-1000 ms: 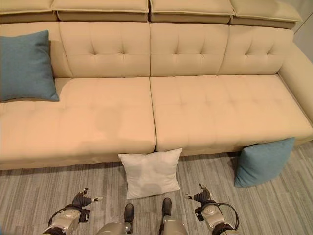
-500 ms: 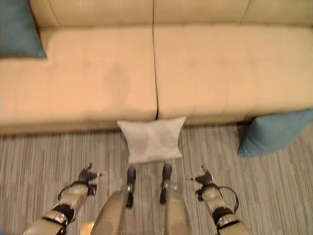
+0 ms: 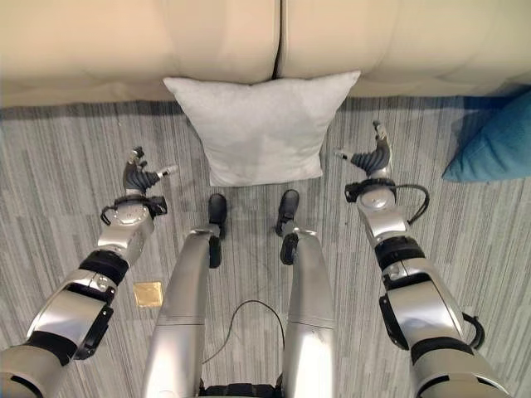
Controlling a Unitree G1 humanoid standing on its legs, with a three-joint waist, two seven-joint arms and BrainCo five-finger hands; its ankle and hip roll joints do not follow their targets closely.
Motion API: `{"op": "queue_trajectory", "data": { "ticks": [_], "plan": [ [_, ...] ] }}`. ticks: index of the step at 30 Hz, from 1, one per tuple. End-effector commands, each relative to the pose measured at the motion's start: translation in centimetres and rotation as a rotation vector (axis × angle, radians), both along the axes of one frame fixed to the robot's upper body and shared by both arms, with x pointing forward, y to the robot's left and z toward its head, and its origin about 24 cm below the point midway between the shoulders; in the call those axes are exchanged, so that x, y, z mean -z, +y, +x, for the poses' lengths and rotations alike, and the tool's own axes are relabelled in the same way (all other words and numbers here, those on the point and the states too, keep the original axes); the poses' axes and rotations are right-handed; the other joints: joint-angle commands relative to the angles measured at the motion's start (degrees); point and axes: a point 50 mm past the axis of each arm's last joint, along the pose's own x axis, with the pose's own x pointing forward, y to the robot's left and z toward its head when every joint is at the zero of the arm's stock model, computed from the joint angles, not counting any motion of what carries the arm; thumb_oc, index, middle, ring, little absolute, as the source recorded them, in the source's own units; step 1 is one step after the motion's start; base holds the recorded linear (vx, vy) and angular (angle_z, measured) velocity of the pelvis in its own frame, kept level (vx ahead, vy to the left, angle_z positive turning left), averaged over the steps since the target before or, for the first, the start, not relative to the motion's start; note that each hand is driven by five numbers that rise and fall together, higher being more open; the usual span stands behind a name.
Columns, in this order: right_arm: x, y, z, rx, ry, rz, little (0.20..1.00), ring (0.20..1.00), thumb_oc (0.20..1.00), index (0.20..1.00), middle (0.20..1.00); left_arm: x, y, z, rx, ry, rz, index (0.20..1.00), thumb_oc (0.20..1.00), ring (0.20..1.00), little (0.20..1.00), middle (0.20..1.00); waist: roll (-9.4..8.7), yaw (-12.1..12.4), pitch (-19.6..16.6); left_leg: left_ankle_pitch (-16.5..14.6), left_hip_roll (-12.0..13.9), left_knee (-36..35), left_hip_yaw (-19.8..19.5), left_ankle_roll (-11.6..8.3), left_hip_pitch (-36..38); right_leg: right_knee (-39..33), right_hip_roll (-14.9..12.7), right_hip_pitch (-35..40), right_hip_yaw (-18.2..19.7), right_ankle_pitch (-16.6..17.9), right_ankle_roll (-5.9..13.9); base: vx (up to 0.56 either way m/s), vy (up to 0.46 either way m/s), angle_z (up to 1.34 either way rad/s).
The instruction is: Pick up all the scattered cushions and arrange them neatly on the sofa.
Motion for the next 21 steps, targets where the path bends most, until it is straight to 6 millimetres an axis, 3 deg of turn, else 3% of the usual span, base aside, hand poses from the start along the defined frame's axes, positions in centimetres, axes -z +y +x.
{"op": "queue_trajectory", "data": {
  "ticks": [1, 3, 8, 9, 12, 18, 21],
  "plan": [
    [2.9, -1.5, -1.4, 0.046, 0.048, -0.015, 1.0, 1.0, 1.0, 1.0, 1.0, 2.8, 1.0, -1.5, -0.071, 0.053, -0.046, 1.0, 1.0, 1.0, 1.0, 1.0, 1.13, -0.6, -7.89, 2.9, -1.31, -4.27, -0.67, -0.49, -1.91, 4.13, -0.4, -0.9, 2.76, -5.27, 4.92, 0.1, 0.001, 0.06],
    [2.5, -1.3, -1.2, 0.038, 0.043, -0.023, 1.0, 1.0, 1.0, 1.0, 1.0, 2.5, 1.0, -1.3, -0.068, 0.046, -0.048, 1.0, 1.0, 1.0, 1.0, 1.0, 1.07, -0.77, -7.87, 2.64, -1.32, -3.55, -0.72, -0.56, -3.29, 4.6, -0.29, -2.21, 3.06, -5.55, 4.82, 0.05, -0.003, 0.0],
    [-1.5, -1.2, 0.0, 0.018, -0.019, -0.076, 1.0, 1.0, 1.0, 1.0, 1.0, -1.7, 0.9, 0.6, -0.043, -0.03, -0.023, 1.0, 1.0, 1.0, 1.0, 1.0, 0.71, -1.93, -7.13, 2.03, -1.63, -0.69, -0.26, -0.58, -9.56, 7.46, -0.29, -9.1, 4.41, -6.14, 4.32, 0.02, 0.0, 0.0],
    [-1.5, -1.2, 0.0, 0.018, -0.02, -0.077, 1.0, 1.0, 1.0, 1.0, 1.0, -1.8, 0.9, 0.6, -0.043, -0.03, -0.024, 1.0, 1.0, 1.0, 1.0, 1.0, 0.71, -1.94, -7.17, 2.03, -1.64, -0.66, -0.23, -0.57, -9.7, 7.51, -0.29, -9.26, 4.45, -6.13, 4.32, 0.04, 0.019, -0.02],
    [-3.4, -1.3, 0.4, 0.016, -0.051, -0.104, 1.0, 1.0, 1.0, 1.0, 1.0, -4.5, 0.1, 1.5, -0.033, -0.089, 0.009, 1.0, 1.0, 1.0, 1.0, 1.0, 0.59, -2.42, -6.79, 1.85, -1.62, 0.66, -0.21, -0.42, -13.32, 8.35, 0.14, -12.85, 4.91, -5.84, 4.49, 0.03, -0.009, -0.04],
    [-6.1, -0.4, 1.0, 0.003, -0.108, -0.118, 1.0, 1.0, 1.0, 1.0, 1.0, -7.7, -1.3, 2.4, -0.022, -0.158, 0.024, 1.0, 1.0, 1.0, 1.0, 1.0, 0.35, -3.01, -5.6, 1.63, -1.52, 2.4, 0.27, -0.34, -16.98, 9.58, 0.49, -16.49, 5.74, -5.49, 4.9, 0.02, -0.003, -0.05],
    [-8.7, 0.5, 1.4, -0.016, -0.154, -0.137, 1.0, 1.0, 1.0, 1.0, 1.0, -10.4, -2.3, 2.9, -0.006, -0.212, 0.023, 1.0, 1.0, 1.0, 1.0, 1.0, 0.95, -3.24, -2.74, 1.31, -1.29, 4.65, -0.16, -0.31, -18.16, 10.23, 0.52, -16.79, 5.64, -5.75, 4.94, 0.01, 0.019, -0.05]
  ]
}}
